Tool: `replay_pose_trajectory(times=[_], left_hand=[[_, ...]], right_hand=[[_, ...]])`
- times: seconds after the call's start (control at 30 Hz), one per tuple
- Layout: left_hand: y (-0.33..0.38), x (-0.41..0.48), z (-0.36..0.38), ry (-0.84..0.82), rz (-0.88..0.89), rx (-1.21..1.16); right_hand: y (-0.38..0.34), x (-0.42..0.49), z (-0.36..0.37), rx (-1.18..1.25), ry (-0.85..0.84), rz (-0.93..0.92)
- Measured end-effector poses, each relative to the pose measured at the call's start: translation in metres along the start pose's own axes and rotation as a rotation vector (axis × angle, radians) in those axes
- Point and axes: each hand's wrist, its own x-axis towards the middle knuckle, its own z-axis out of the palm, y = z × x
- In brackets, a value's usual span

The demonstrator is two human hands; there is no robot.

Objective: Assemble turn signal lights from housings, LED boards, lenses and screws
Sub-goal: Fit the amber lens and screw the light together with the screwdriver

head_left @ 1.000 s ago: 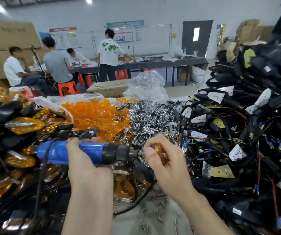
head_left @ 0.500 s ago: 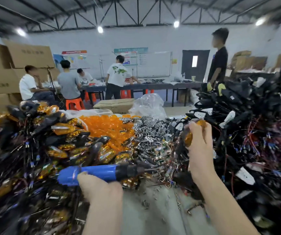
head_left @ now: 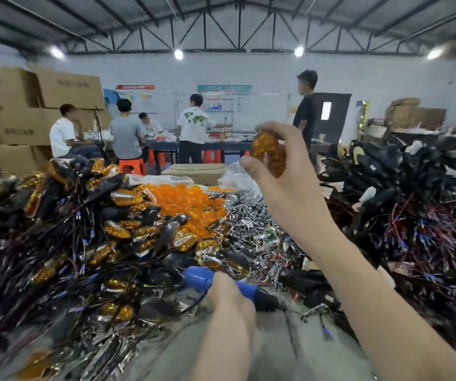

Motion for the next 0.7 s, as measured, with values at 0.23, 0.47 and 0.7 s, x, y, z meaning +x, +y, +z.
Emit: replay_pose_trajectory(times=[0.23,0.47,0.7], left_hand=[[0.057,-0.030,-0.001,-0.225,0.446,0.204],[0.121,-0.052,-0.018,-0.512,1.362,0.685],[0.166,-0.027,-0.019,-0.408,1.712,0.979]], right_hand=[[0.004,-0.008,0.033,0.154,-0.011,0.133],[-0.013,0.009,0.064,0.577,0.024,0.257],[-0.003,0.026,0.092,1.035,0.074,0.446]])
